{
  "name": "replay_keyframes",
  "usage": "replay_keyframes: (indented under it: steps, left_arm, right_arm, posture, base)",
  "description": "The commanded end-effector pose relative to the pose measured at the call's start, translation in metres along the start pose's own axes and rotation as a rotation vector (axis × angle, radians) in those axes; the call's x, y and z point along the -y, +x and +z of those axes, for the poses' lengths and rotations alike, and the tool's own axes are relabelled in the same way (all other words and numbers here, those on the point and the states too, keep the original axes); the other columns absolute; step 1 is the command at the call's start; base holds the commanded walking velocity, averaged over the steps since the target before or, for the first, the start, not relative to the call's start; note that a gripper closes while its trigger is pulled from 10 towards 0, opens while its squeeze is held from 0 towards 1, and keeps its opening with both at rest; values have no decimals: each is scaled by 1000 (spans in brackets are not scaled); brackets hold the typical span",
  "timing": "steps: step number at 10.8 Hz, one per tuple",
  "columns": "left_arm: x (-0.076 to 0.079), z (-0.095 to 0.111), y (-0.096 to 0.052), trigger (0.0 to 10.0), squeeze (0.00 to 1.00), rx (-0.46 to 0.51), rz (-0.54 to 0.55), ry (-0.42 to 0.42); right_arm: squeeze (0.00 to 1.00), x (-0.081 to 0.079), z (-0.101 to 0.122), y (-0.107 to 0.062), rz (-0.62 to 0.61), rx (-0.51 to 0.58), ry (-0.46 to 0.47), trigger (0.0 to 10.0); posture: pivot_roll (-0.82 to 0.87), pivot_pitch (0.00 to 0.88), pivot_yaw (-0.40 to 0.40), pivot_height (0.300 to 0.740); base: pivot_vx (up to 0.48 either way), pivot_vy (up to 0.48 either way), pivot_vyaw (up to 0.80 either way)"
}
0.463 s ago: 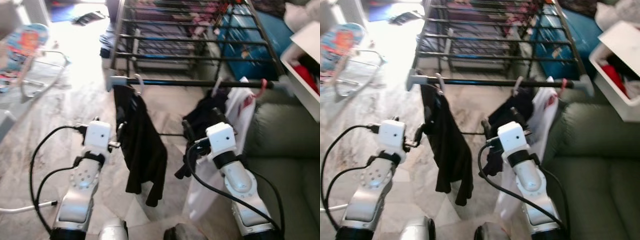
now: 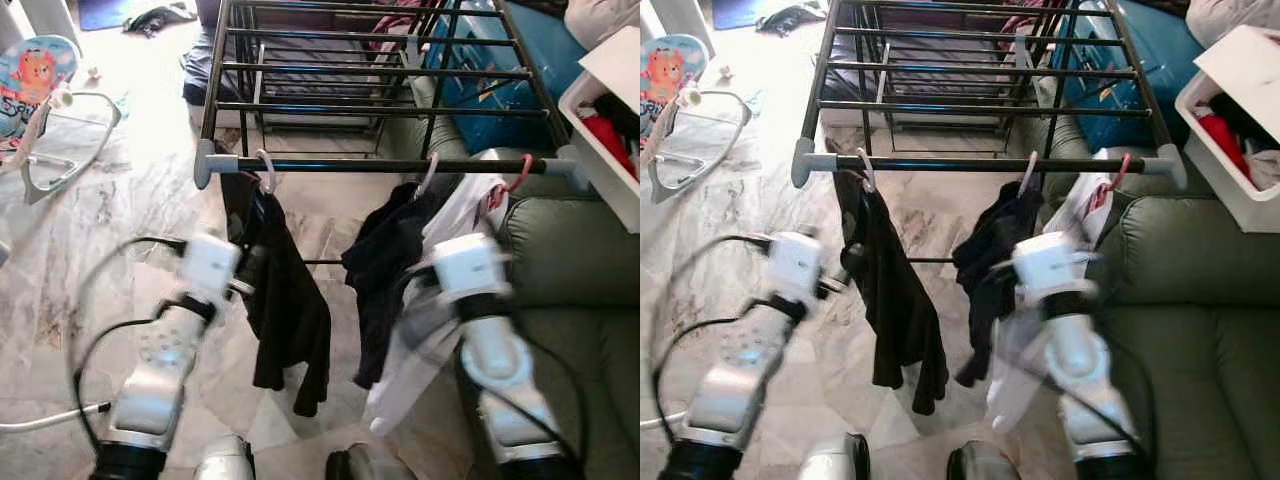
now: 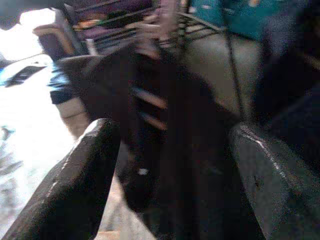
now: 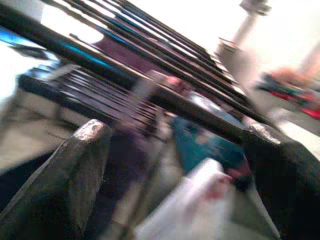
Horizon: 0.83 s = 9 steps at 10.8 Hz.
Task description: Hang hanger
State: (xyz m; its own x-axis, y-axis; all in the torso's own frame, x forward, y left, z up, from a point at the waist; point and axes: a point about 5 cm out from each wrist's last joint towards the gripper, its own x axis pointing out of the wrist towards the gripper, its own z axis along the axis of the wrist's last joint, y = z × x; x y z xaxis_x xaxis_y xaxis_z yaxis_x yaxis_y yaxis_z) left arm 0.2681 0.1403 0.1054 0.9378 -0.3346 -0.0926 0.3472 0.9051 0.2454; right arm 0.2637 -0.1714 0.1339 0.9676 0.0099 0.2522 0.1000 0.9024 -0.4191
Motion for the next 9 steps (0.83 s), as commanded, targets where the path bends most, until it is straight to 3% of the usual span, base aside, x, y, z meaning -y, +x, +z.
replay_keyframes:
  steps: [1,3,5,9]
  left_arm:
    - [7,1,-2,10000,0,9,-42,10]
    - [25,1,-7,10000,0,13,-158,20]
    - [27,2,-8,10000,0,17,-207,43]
    - [31,3,-8,10000,0,15,-237,57]
  right_arm:
    - [0,11,-8,0,-71,-56,2,10000]
    - [0,26,-30,2,-192,-203,44,10000]
    - [0,33,-41,6,-263,-278,39,10000]
    - [0,22,-74,15,-242,-476,119,10000]
  posture:
    - [-67,78,-33,740]
    - [-70,82,-34,740]
    - [-64,85,-37,740]
    - [-50,96,-39,740]
  base:
    - [0,0,0]
    - [0,0,0]
    - [0,0,0]
    - [0,0,0]
